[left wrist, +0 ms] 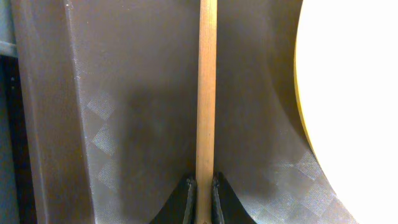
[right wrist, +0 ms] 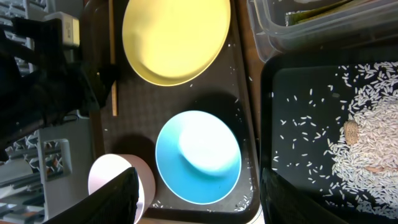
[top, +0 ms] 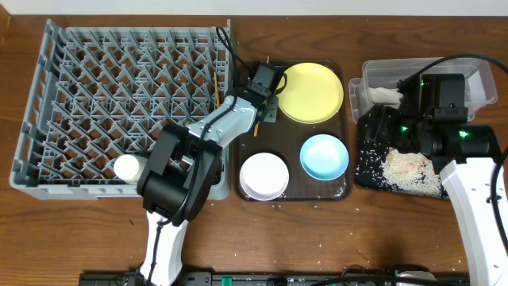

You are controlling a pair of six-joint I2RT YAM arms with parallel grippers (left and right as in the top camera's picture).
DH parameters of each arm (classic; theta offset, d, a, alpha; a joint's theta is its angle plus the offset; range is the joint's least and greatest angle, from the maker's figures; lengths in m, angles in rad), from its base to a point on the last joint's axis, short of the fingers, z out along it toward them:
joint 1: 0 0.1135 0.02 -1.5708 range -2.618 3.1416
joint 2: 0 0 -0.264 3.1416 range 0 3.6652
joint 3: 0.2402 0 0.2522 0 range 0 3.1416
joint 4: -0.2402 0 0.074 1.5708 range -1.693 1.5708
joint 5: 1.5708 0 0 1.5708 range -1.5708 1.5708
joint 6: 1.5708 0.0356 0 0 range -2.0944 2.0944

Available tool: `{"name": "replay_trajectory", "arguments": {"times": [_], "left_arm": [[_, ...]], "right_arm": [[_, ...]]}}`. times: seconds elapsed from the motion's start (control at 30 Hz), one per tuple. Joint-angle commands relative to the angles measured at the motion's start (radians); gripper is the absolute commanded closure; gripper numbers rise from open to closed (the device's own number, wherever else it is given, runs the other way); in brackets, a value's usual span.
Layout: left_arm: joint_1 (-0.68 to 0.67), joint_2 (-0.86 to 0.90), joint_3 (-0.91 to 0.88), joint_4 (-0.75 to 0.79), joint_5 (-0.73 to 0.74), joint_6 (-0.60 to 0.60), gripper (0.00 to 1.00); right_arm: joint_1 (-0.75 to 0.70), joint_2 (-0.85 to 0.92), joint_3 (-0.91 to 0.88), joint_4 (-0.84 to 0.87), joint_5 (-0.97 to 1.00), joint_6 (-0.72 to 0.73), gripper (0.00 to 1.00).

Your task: Sort waste into correct bins and load items into the dishwasher

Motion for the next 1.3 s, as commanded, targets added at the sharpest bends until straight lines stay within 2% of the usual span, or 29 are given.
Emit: {"name": "replay_trajectory", "arguments": {"times": [0.0,0.13,0.23,0.33,0.43,0.6,0.67,0.73,0.83,0.93,1.13,1.2,1.27], "left_arm": [[0.016,-0.036,0.007,-0.033,0.036,0.005,0.92],[0.020,-0.216,0.011,-0.088,0.036,0.005,0.92],[0.025,-0.379,0.011,-0.189,0.031,0.005,0.92],[0.054,-0.487,0.011,-0.320,-0.047,0.005,0.92],[0.103,-0.494,0.003,-0.421,-0.055,0.006,0.92],[0.146,-0.410,-0.095,-0.409,-0.049,0.005,0.92],[0.146,-0.378,-0.101,-0.414,-0.035,0.005,0.83],[0.146,-0.395,-0.093,-0.429,0.002,0.005,0.59],[0.135,-0.475,-0.074,-0.444,0.052,0.005,0.50],[0.088,-0.577,-0.074,-0.446,0.106,0.005,0.46],[-0.094,-0.576,-0.090,-0.491,0.151,-0.016,0.46],[-0.137,-0.546,-0.124,-0.483,0.152,-0.063,0.54],[-0.182,-0.498,-0.144,-0.484,0.152,-0.078,0.76]], "right_arm": [[0.008,-0.001,0.009,-0.001,-0.007,0.009,0.39],[0.008,-0.001,0.009,-0.001,-0.006,0.009,0.39],[0.008,-0.001,0.009,0.000,-0.006,0.009,0.40],[0.008,-0.001,0.009,0.000,-0.006,0.009,0.40],[0.008,-0.001,0.009,-0.002,-0.006,0.008,0.40],[0.008,-0.001,0.009,0.000,0.005,0.002,0.40],[0.008,-0.001,0.009,0.000,0.006,0.001,0.40],[0.008,-0.001,0.009,-0.001,0.005,0.002,0.40],[0.008,-0.001,0.009,-0.002,0.005,0.002,0.39],[0.008,-0.001,0.009,-0.001,0.006,0.002,0.38],[0.008,-0.001,0.009,-0.005,0.005,0.002,0.37],[0.008,-0.001,0.009,-0.009,0.005,0.002,0.37],[0.008,-0.001,0.009,-0.008,0.005,0.002,0.37]]}}
